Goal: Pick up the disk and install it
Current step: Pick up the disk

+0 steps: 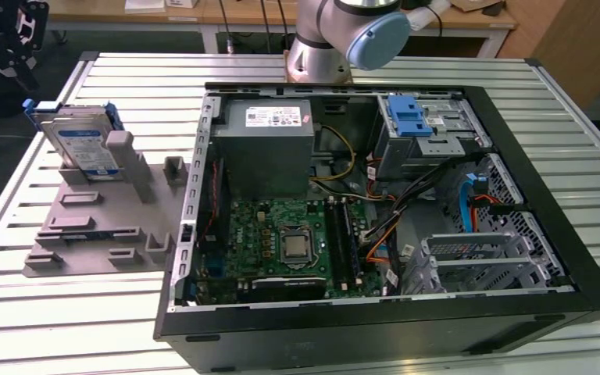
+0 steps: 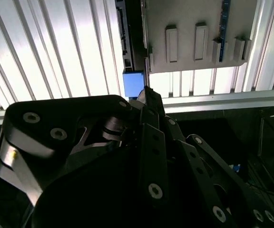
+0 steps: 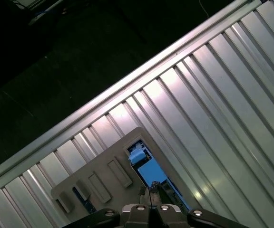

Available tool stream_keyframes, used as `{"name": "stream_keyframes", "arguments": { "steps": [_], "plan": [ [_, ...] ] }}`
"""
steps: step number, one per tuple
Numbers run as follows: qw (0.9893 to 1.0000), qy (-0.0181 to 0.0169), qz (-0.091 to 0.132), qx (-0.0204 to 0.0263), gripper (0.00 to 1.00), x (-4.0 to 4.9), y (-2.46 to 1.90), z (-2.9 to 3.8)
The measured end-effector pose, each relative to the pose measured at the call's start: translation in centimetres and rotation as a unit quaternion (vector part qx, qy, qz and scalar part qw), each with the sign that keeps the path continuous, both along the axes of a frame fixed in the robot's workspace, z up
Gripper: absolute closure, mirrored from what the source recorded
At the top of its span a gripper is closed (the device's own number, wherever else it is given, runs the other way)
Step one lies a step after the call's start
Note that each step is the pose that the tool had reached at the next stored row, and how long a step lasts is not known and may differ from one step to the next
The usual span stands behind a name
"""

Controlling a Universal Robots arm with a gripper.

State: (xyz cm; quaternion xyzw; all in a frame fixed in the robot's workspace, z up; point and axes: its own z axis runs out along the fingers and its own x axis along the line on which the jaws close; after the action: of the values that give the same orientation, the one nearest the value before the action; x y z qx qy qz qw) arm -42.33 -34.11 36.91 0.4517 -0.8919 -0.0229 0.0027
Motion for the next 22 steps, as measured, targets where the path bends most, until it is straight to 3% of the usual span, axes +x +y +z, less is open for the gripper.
{"name": "stream_keyframes", "arguments": {
  "steps": [9, 14, 18, 22],
  "plan": [
    [0.9999, 0.0000, 0.010, 0.0000, 0.89, 0.00, 0.00, 0.00],
    [0.9995, 0.0000, 0.033, 0.0000, 0.89, 0.00, 0.03, 0.00],
    [0.9983, 0.0000, 0.058, 0.0000, 0.89, 0.00, 0.07, -0.02],
    [0.9962, 0.0000, 0.087, 0.0000, 0.89, 0.00, 0.08, -0.08]
  ]
}}
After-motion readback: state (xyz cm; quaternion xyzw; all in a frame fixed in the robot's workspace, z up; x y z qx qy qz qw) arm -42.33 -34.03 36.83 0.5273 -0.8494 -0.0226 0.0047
